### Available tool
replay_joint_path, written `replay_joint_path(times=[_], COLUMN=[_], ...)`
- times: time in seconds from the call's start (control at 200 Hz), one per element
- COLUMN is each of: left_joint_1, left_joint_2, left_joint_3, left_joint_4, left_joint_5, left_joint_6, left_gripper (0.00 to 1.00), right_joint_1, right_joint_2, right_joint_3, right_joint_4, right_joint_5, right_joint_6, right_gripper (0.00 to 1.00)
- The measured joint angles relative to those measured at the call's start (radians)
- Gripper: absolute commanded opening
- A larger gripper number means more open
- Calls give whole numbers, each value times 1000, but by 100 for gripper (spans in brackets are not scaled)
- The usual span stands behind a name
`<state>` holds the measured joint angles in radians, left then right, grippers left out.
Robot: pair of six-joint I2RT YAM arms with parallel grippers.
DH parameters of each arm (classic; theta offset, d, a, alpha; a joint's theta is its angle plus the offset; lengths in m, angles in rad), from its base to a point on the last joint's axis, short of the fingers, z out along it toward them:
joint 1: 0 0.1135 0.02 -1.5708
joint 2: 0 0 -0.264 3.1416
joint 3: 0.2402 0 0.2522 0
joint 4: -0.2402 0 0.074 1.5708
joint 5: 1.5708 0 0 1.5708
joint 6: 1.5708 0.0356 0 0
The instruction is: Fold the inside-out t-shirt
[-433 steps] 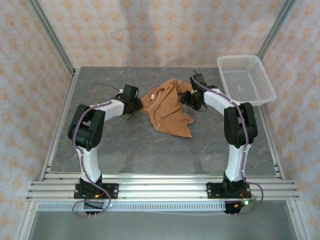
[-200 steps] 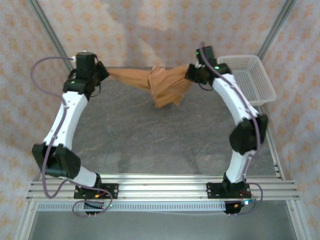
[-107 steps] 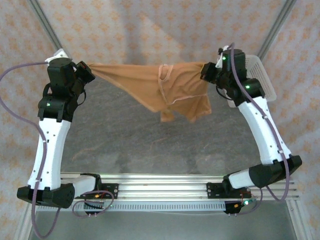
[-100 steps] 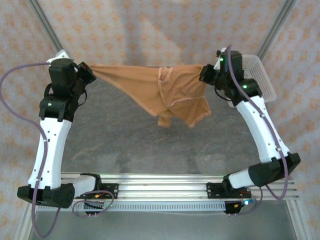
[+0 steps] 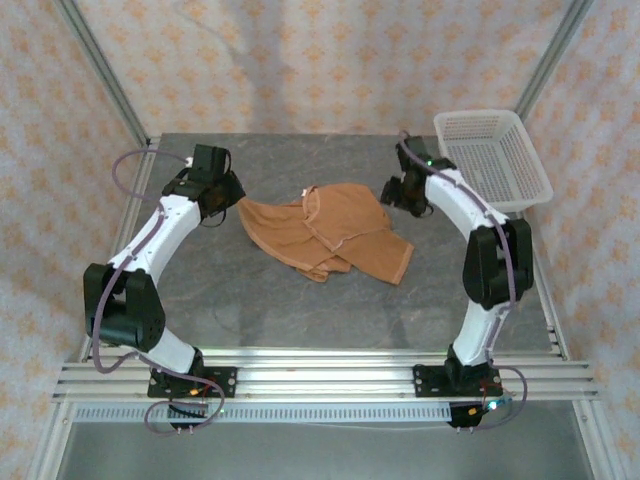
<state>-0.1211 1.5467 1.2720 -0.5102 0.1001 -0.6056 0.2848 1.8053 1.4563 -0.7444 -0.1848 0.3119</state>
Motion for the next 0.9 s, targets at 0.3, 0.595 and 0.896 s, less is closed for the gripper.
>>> replay_joint_path(times=[0.3, 0.595, 0.896], left_joint_1=[-2, -2, -2], left_joint_2=[1, 1, 1], left_joint_3=[0, 0, 1], left_joint_4=[30, 31, 27], left_joint_5=[15, 19, 18], left_joint_6=[1, 1, 5], left_gripper=[0, 0, 0], right_joint_1=[196, 197, 197], right_joint_2=[-250, -200, -119], right_joint_3=[-417, -511, -449], right_joint_4=[-23, 42, 96], right_joint_5=[90, 77, 84], right_joint_6=[30, 82, 97], right_gripper=[56, 52, 0])
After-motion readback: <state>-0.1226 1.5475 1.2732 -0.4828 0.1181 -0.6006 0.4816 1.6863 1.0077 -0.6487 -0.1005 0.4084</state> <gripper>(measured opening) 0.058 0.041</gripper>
